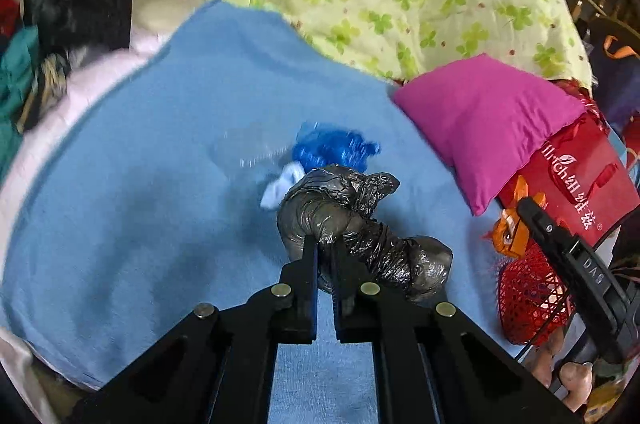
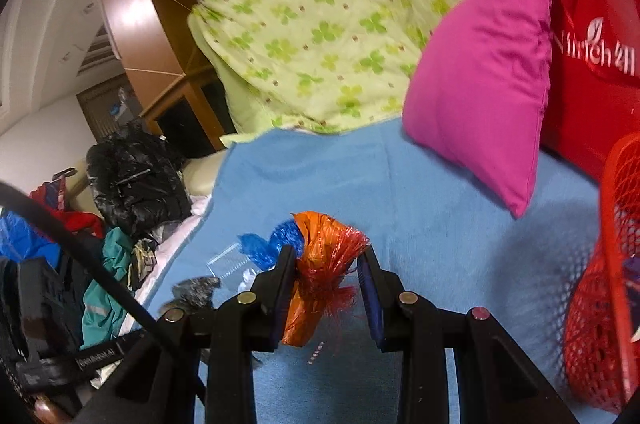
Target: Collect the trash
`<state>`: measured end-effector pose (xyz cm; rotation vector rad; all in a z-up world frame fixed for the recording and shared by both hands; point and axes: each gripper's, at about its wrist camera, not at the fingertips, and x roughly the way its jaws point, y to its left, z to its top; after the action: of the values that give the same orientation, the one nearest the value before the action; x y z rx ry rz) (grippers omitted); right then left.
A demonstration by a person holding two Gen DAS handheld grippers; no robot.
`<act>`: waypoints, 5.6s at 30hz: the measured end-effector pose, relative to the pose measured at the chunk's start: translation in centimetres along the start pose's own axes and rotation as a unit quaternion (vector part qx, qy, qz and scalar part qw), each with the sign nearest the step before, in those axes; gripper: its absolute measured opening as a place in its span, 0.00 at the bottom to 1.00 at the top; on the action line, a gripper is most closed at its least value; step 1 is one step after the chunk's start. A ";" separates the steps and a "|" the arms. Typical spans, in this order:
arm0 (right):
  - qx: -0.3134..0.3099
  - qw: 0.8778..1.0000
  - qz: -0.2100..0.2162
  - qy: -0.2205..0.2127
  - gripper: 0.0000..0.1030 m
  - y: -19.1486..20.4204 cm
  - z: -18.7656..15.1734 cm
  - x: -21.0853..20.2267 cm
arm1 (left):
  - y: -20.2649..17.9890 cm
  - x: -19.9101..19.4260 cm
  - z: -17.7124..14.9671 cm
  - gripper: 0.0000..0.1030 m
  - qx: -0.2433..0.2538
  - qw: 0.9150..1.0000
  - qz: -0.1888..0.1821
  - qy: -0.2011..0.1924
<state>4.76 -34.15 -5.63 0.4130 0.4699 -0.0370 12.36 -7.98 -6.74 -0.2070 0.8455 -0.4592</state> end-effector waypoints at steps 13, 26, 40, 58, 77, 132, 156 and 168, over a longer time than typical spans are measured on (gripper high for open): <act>-0.032 0.997 -0.006 -0.071 0.33 -0.2 0.3 -6.0 | -5.7 -6.4 1.1 0.06 0.079 0.994 0.005 -0.082; -0.013 0.992 -0.028 -0.121 0.33 -3.7 0.9 -10.3 | -11.2 -8.5 0.6 0.06 0.145 0.981 0.020 -0.124; -0.003 0.986 -0.062 -0.155 0.33 -7.8 0.7 -14.3 | -16.6 -9.5 -0.1 0.06 0.195 0.970 0.015 -0.148; 0.154 0.961 -0.108 -0.200 0.34 -20.2 -0.6 -22.3 | -29.9 -6.5 -2.9 0.06 0.290 0.947 -0.084 -0.113; 0.184 0.959 -0.067 -0.206 0.63 -18.4 0.6 -20.4 | -26.0 -3.2 -4.0 0.49 0.278 0.957 -0.037 -0.074; 0.083 0.984 0.013 0.157 0.63 3.1 -4.6 12.9 | 10.3 2.1 -6.2 0.53 0.020 0.992 0.122 0.015; 0.106 0.972 -0.023 0.206 0.44 2.4 -4.8 19.7 | 9.9 3.4 -6.5 0.60 0.036 0.996 0.081 -0.023; 0.104 0.975 -0.056 0.190 0.43 -1.6 -3.6 13.5 | 9.0 3.6 -6.8 0.60 0.057 0.993 0.097 -0.027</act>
<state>15.05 -33.41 -15.21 0.6029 0.8718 -0.1191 12.07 -1.72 -16.77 -0.0316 0.7748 -0.3165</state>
